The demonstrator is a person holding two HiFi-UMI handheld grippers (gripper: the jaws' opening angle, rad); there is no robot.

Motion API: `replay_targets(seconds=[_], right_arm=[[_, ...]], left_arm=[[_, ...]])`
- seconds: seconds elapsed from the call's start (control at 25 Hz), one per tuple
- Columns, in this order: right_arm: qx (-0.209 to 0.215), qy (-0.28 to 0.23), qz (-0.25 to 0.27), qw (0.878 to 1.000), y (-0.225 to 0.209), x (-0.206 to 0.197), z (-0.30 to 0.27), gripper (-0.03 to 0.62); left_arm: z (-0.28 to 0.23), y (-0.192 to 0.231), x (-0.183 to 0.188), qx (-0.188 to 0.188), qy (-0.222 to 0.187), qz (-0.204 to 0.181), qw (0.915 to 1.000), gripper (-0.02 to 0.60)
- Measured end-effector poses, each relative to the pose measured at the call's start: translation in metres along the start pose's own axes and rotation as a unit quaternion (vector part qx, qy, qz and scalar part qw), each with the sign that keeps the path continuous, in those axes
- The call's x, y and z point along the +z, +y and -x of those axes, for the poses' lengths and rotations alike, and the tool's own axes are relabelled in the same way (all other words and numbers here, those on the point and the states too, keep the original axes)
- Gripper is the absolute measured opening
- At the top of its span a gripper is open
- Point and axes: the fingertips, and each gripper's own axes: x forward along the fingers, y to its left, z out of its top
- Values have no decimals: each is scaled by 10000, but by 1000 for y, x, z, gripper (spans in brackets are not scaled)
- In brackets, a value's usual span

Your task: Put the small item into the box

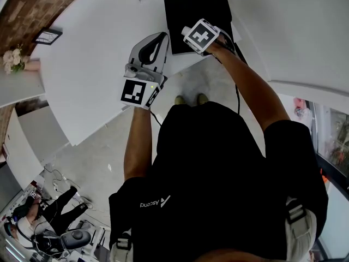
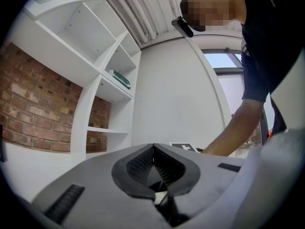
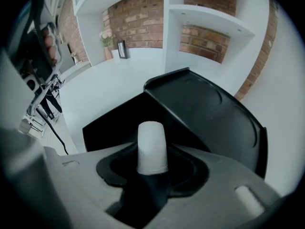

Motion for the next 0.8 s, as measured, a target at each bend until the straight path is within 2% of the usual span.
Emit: replay_targets(seconds=[0.2, 0.48, 0.6, 0.8], right_arm=[[-22, 298, 8, 9996, -3, -7, -9, 179], [149, 287, -27, 9995, 3, -10, -11, 206], [122, 221, -19, 9997, 0, -12, -8, 224], [109, -216, -18, 9997, -1, -11, 12, 233]], left_arm=[[2, 5, -4, -8, 50, 20, 10000, -2], [4, 9, -9, 25, 123, 63, 9999, -2], [3, 7, -12, 1, 150, 67, 9999, -2], [3, 1, -14, -27, 192, 65, 9998, -2]])
